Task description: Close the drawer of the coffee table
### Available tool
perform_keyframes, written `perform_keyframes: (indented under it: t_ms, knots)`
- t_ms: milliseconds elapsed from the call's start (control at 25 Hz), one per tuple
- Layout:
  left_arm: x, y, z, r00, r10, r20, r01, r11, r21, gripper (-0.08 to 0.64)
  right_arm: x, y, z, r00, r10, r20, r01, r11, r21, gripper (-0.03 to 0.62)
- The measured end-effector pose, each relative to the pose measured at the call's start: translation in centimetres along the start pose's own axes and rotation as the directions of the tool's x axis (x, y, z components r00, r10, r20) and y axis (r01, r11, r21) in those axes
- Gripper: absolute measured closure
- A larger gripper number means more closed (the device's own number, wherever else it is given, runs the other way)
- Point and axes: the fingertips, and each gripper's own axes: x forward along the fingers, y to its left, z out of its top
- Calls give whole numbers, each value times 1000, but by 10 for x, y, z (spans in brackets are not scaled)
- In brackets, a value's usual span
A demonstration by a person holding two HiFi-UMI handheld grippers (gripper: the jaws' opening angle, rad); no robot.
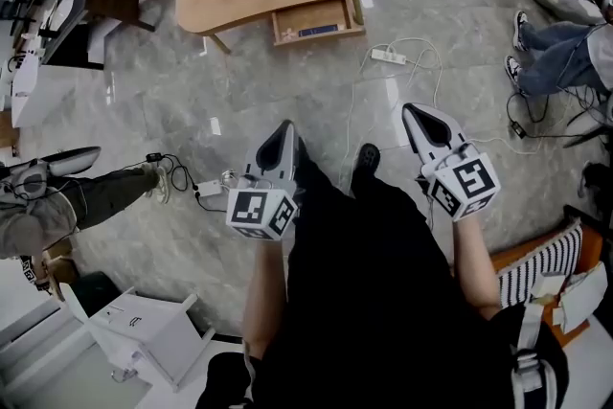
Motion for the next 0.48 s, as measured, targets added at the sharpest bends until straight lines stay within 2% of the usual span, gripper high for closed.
perform_keyframes:
  t_ms: [240, 480]
  knots:
    - [12, 8, 3, 1000, -12, -11, 12, 1000, 20, 545, 10, -10, 0, 1000, -17, -10, 17, 1000, 11, 580]
    - [31, 41, 8, 999, -34, -20, 34, 999, 1, 545, 38, -13, 9, 998, -52, -21, 52, 999, 13, 580]
